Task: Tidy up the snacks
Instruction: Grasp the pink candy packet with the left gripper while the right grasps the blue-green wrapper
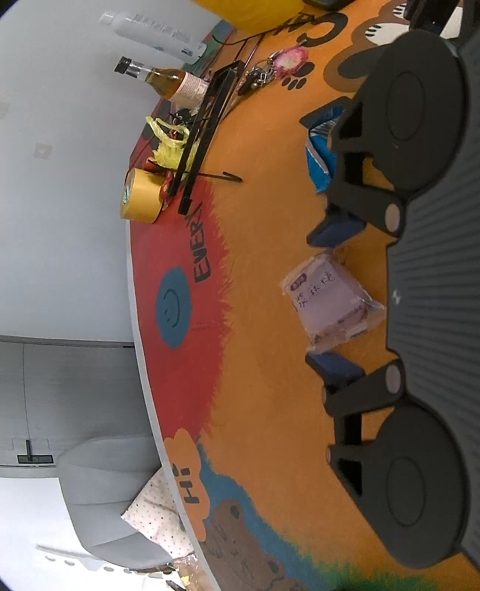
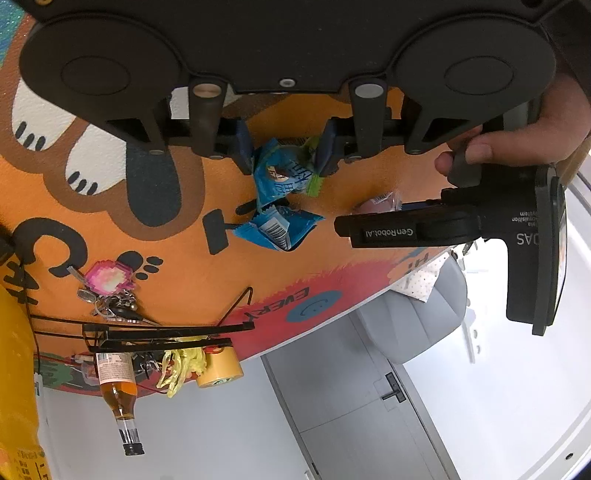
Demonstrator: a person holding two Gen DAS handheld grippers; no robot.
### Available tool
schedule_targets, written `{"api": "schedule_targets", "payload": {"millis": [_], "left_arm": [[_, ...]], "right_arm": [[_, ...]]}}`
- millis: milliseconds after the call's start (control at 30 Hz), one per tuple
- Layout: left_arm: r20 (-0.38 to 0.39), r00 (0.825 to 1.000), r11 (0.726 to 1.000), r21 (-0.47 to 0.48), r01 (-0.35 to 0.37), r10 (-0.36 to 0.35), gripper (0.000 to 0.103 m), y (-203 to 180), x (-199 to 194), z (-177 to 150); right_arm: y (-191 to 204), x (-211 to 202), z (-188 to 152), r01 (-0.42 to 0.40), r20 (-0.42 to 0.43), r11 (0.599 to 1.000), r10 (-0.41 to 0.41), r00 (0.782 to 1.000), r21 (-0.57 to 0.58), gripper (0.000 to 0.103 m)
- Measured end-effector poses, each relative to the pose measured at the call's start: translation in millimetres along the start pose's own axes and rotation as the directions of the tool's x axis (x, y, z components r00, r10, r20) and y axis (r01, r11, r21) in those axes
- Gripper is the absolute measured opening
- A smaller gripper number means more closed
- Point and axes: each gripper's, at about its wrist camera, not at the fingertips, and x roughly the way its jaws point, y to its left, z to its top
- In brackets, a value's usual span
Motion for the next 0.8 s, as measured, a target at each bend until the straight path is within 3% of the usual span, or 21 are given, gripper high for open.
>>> {"api": "schedule_targets", "payload": {"millis": [33, 200, 800], "left_arm": [[-0.001, 1.000, 1.000, 0.000, 0.000, 0.000, 0.052, 1.3, -1.2, 0.1], [-0.016, 1.000, 1.000, 0.000, 0.004, -0.004, 0.047, 11.4, -9.8, -2.7], [0.004, 0.999, 0.999, -0.041, 0.033, -0.033, 0.045, 69.0, -68.2, -18.4]], "right_arm": [[0.2, 0.0, 0.3, 0.001, -0.001, 1.000, -0.001, 1.000, 0.002, 0.043], [2.6, -2.6, 3.3, 0.015, 0.014, 1.000, -0.015, 1.000, 0.009, 0.071], [32.5, 8.7, 7.8, 0.149, 0.002, 0.988, -0.149, 0.989, -0.028, 0.081]]}}
